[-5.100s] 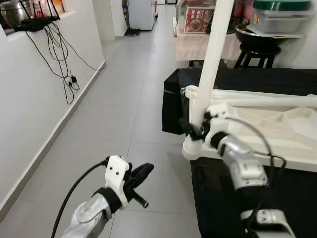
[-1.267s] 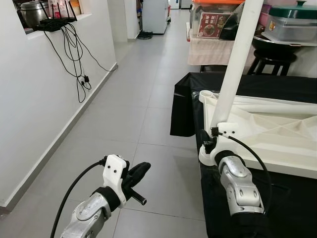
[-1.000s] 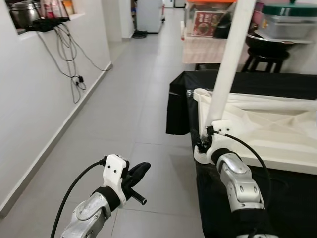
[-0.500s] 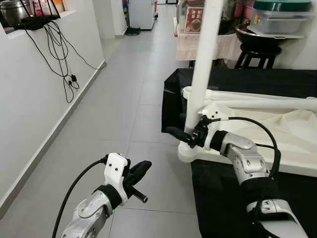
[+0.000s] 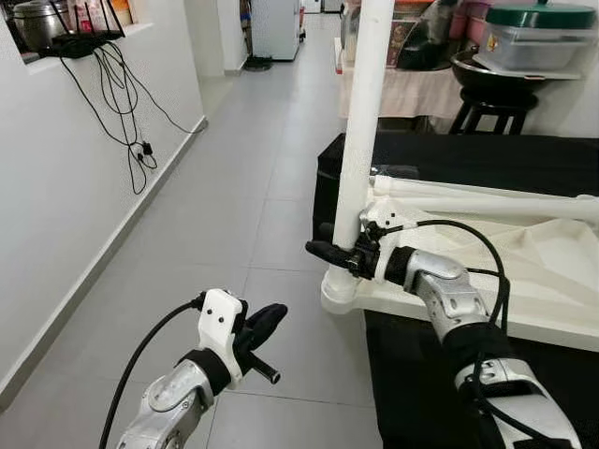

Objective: Building children table

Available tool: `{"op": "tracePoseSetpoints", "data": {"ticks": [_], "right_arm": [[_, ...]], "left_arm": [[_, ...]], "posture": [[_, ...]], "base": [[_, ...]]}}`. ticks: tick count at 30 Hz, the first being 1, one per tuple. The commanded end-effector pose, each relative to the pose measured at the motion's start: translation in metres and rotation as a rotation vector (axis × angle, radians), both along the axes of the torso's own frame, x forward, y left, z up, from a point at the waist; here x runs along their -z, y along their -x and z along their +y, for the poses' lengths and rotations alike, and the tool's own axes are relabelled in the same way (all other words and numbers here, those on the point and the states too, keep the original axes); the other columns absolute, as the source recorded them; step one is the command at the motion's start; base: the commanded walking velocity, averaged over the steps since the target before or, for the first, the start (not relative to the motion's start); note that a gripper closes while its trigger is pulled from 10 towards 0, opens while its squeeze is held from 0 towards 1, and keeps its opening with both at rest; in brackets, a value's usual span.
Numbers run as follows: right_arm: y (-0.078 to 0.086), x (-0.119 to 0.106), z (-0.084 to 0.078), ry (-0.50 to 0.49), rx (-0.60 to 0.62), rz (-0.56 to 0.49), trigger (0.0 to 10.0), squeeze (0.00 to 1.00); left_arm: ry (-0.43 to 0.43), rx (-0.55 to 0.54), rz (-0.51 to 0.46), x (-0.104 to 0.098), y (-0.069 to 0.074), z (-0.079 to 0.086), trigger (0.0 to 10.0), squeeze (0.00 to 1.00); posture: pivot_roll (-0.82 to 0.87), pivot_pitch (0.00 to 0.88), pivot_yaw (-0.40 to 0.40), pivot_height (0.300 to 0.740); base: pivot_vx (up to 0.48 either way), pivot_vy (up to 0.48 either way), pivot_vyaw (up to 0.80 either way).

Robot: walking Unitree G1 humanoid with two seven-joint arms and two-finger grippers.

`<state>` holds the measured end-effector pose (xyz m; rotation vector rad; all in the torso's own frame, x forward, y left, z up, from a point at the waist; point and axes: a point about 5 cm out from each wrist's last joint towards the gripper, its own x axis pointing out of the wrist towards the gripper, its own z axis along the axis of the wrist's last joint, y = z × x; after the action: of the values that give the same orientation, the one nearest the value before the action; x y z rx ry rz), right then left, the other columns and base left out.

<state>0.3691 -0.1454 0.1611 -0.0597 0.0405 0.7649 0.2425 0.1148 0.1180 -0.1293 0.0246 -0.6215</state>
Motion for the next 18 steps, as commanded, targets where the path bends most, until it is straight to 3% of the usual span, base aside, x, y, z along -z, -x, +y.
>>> {"op": "tracePoseSetpoints", "data": {"ticks": [1,7,10,11,13,18], "right_arm": [[-0.004,0.011,-0.016,0.018,0.184,0.045,0.0,0.0],[-0.006,0.017,-0.03,0.03,0.336,0.05,0.0,0.0],[-0.004,0.021,-0.065,0.13,0.663,0.052,0.0,0.0],[-0.004,0.021,-0.065,0.13,0.663,0.052,0.0,0.0],[0.003,0.022,-0.086,0.157,0.839,0.045,0.0,0.0],[0.013,0.018,-0.093,0.17,0.93,-0.012,0.0,0.0]], "left_arm": [[-0.008,0.006,0.023,0.004,0.003,0.002,10.0,0.0],[-0.006,0.004,0.023,0.004,0.003,0.001,10.0,0.0],[-0.003,-0.001,0.021,0.003,0.004,0.002,10.0,0.0],[-0.003,-0.001,0.021,0.003,0.004,0.002,10.0,0.0],[-0.002,-0.002,0.021,0.003,0.005,0.002,10.0,0.0],[-0.001,-0.004,0.022,0.003,0.005,0.004,10.0,0.0]], "posture": [[0.03,0.0,-0.008,0.74],[0.03,0.0,-0.014,0.74],[0.03,0.0,-0.02,0.74],[0.03,0.0,-0.02,0.74],[0.03,0.0,-0.02,0.74],[0.02,0.0,-0.012,0.74]], "base": [[0.0,0.0,0.0],[0.0,0.0,0.0],[0.0,0.0,0.0],[0.0,0.0,0.0],[0.0,0.0,0.0],[0.0,0.0,0.0]]}}
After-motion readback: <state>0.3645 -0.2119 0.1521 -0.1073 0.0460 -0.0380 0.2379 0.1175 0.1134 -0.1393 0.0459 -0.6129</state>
